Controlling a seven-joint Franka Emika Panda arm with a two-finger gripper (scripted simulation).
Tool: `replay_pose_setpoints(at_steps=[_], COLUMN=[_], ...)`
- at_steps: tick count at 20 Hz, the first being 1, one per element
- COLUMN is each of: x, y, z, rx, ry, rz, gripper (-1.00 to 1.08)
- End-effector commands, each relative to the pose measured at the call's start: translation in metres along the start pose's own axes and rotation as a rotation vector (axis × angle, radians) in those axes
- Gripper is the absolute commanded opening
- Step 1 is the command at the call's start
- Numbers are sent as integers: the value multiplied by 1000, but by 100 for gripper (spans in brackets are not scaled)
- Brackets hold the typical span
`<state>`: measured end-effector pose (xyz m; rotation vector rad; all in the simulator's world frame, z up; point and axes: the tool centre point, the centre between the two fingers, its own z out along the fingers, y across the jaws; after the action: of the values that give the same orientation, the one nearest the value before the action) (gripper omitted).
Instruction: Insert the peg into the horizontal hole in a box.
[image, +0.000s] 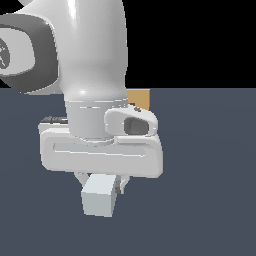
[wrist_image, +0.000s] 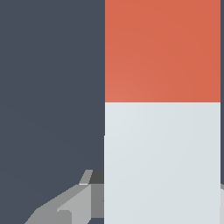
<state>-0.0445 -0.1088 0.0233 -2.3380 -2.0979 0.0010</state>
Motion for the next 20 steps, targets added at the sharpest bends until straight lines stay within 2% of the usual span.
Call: replay_pose_setpoints(at_steps=[1,12,20], x=[0,3,38], y=[0,0,-3], z=[1,-1,-13], rx=[-1,-1,-1], ry=[0,0,0], rz=[0,1,13], gripper=[-100,-100,-100])
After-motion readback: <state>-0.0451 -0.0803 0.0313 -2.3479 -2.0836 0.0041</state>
